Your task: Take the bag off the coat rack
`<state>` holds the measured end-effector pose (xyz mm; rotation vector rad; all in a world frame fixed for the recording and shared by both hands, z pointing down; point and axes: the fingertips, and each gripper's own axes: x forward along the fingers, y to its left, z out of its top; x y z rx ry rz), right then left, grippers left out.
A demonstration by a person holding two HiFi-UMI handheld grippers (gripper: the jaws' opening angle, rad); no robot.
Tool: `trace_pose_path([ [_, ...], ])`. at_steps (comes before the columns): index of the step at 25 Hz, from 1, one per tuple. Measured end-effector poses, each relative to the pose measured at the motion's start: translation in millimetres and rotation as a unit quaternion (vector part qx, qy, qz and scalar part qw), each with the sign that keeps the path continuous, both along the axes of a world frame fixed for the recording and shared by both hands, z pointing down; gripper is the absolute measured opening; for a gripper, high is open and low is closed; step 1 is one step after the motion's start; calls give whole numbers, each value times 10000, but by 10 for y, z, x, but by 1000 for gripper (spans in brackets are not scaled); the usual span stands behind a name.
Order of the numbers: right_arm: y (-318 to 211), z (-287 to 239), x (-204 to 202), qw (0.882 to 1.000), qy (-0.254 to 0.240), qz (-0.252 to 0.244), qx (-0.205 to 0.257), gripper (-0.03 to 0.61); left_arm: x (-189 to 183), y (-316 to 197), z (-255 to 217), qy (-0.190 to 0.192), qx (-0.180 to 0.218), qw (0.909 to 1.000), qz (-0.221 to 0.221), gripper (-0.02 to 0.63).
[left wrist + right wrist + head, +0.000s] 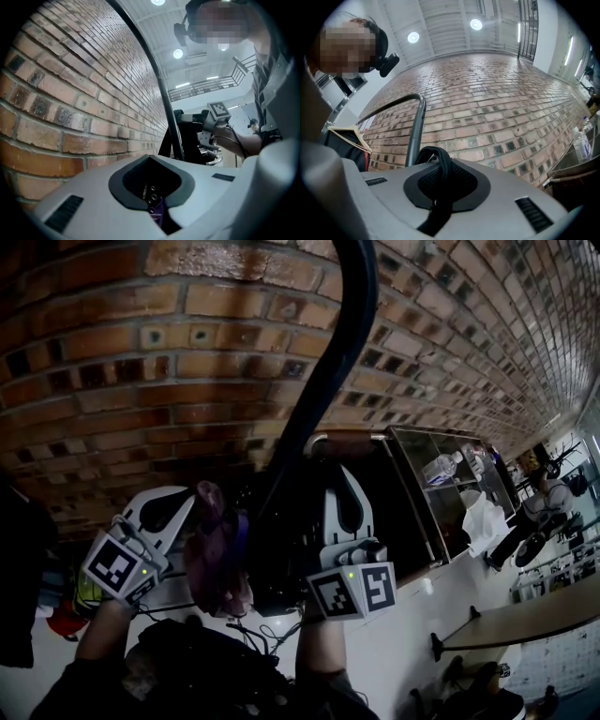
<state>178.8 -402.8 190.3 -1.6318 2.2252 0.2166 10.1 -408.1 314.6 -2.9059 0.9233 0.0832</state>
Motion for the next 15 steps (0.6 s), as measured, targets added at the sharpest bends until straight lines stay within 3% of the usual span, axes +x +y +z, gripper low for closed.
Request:
trace_pose_path([
  [10, -237, -251, 30, 9998, -192, 2, -67, 46, -224, -267, -133, 15, -104, 9996, -246, 8],
  [15, -308, -386, 127, 9998, -156, 117, -12, 46, -195, -293, -98, 6, -148, 9998, -167, 8],
])
